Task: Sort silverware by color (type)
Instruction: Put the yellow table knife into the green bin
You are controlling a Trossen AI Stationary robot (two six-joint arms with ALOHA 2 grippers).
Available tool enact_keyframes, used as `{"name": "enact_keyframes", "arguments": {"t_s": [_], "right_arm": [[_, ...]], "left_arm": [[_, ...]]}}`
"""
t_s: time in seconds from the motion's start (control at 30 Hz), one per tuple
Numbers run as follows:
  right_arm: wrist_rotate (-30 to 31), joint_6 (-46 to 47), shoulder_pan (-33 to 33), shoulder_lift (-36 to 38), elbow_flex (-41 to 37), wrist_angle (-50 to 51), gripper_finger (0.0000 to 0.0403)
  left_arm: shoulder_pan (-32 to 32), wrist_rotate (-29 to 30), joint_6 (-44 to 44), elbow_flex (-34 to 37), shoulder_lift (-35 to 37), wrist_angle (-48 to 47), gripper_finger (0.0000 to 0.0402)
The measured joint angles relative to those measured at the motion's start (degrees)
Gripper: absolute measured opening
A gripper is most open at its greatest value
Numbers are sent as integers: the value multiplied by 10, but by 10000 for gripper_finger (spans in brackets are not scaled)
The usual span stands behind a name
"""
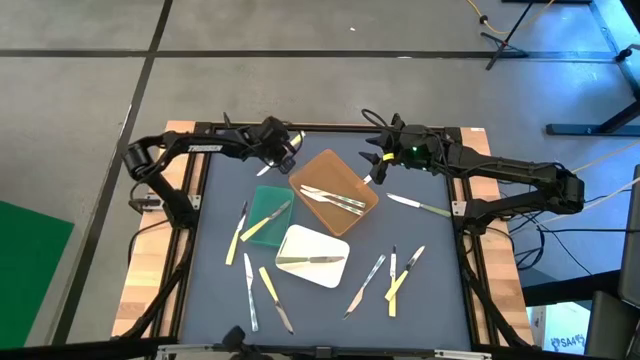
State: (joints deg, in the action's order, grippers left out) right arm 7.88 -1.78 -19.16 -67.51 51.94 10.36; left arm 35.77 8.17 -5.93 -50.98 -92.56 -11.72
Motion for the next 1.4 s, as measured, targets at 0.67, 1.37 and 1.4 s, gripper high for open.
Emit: {"name": "enact_keyframes", "arguments": {"t_s": [0.67, 1.37, 1.4], "right_arm": [[-9, 64, 0, -79, 0, -326, 195], [-35, 89, 0, -162, 0, -551, 195], [-35, 93, 0, -164, 0, -555, 195]], "left_arm": [[-68, -4, -14, -2, 91, 382, 38], [-161, 4, 6, -2, 91, 493, 39], [-163, 4, 6, -2, 91, 494, 39]]}}
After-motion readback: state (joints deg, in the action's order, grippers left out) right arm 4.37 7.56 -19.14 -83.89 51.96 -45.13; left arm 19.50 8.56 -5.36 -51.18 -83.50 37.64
